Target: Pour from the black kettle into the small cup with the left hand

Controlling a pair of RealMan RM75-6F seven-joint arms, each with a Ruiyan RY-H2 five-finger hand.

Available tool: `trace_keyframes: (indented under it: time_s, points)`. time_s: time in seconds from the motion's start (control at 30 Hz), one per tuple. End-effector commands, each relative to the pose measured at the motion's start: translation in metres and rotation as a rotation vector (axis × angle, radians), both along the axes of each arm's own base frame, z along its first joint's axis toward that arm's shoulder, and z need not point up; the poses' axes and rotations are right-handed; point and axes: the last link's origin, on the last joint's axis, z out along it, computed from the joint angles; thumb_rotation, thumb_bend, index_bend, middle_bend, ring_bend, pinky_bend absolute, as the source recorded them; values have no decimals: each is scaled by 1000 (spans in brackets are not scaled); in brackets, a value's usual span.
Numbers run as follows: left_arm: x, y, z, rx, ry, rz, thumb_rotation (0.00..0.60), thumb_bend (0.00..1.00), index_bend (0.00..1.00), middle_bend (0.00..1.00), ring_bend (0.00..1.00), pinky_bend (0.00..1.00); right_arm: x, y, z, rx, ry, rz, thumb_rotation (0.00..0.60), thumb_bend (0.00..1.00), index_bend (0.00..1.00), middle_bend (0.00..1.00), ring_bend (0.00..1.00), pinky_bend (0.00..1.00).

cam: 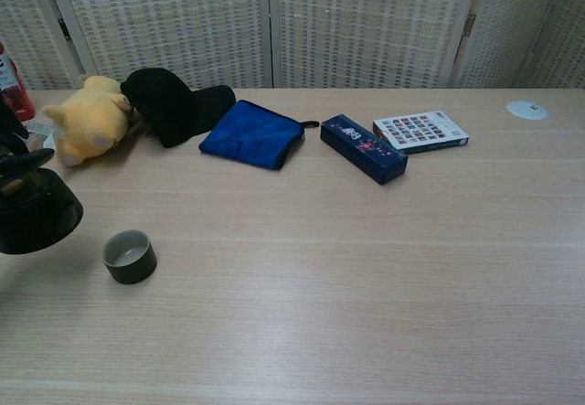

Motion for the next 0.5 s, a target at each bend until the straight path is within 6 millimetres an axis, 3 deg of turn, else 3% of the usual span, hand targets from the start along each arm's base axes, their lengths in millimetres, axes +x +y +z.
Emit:
trace_keyframes:
  time_s: [0.03, 0.33, 0.5]
  points:
    - [1, 0, 0, -2, -3, -5, 360, 380, 1000, 1000, 977, 411, 0, 0, 0, 0, -1, 0, 600, 236, 168, 211, 169, 173]
    - [3, 0, -2, -8, 10, -11, 368, 380, 1000, 1000, 977, 414, 0, 1, 0, 0, -2, 0, 600, 236, 169, 211, 169, 173]
    - [4, 0, -4, -7, 43, -26, 472, 380, 1000, 1000, 977, 414, -1, 2, 0, -2, -3, -1, 600, 235, 168, 211, 169, 173]
